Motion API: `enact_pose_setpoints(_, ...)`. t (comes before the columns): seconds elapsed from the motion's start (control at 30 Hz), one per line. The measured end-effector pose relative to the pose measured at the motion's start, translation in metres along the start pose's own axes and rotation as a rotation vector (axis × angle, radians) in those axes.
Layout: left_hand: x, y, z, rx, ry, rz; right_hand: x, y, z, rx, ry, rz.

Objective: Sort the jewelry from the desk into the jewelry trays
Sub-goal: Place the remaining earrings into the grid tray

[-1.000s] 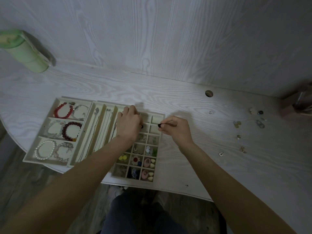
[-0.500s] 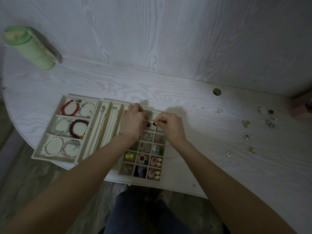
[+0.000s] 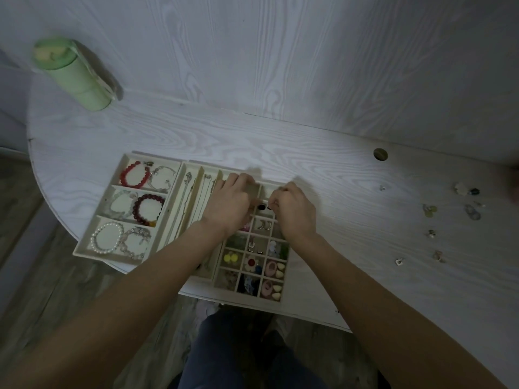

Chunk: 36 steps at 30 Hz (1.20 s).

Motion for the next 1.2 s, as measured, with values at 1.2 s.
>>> enact_pose_setpoints(1.2, 0.001, 0.006, -0.018, 0.201, -0.215, 0.036, 0.007, 0.003, -0.004, 0.075, 0.079, 0.012)
Point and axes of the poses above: each hand's wrist, its own y-axis away from the middle knuckle, its own x-axis out of the palm, z = x × y, the point moved 9 cm from there along -y, towards the middle knuckle, and after that the axes turned 5 degrees about y, right-handed, at the moved point
